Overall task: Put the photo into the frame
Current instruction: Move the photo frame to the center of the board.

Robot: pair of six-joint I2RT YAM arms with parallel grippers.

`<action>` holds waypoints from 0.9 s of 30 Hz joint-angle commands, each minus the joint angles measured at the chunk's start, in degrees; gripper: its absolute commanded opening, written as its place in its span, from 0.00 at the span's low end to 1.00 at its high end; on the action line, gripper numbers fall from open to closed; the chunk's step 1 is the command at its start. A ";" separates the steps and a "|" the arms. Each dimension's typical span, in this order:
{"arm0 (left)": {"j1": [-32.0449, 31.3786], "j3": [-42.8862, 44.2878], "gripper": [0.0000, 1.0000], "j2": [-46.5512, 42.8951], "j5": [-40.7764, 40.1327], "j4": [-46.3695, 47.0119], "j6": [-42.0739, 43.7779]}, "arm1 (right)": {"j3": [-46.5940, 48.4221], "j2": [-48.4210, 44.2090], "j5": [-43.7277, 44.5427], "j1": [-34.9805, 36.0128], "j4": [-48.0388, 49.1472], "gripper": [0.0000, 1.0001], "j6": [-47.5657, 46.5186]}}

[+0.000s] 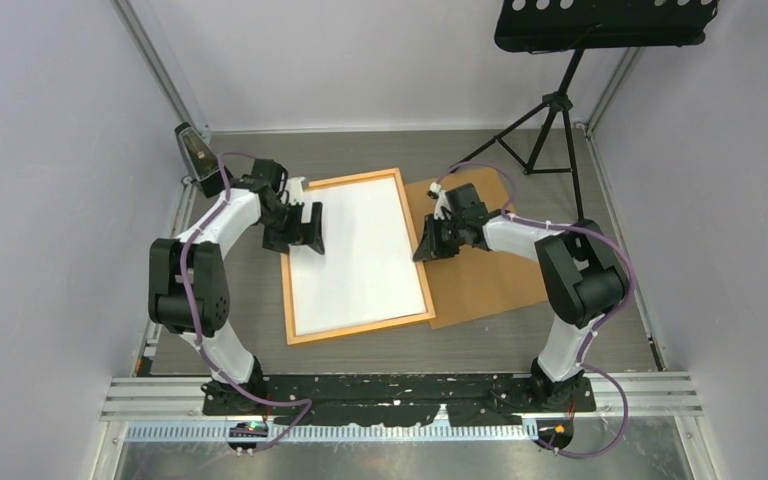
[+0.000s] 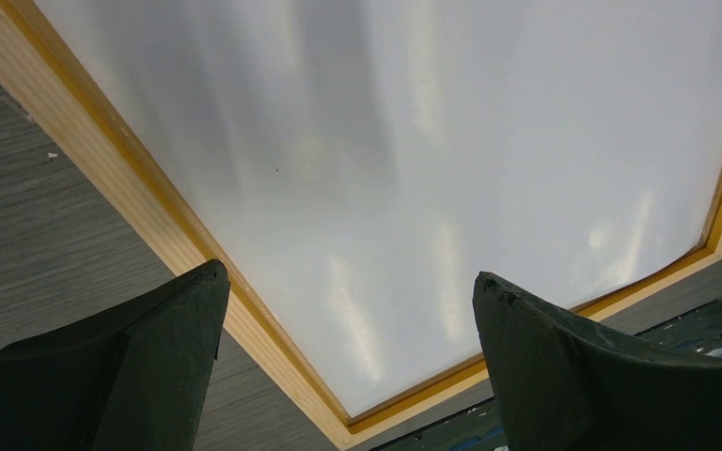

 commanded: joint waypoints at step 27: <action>5.03 -3.92 1.00 -9.47 -0.36 0.97 4.56 | 15.60 -0.15 11.08 12.08 -7.29 0.06 0.42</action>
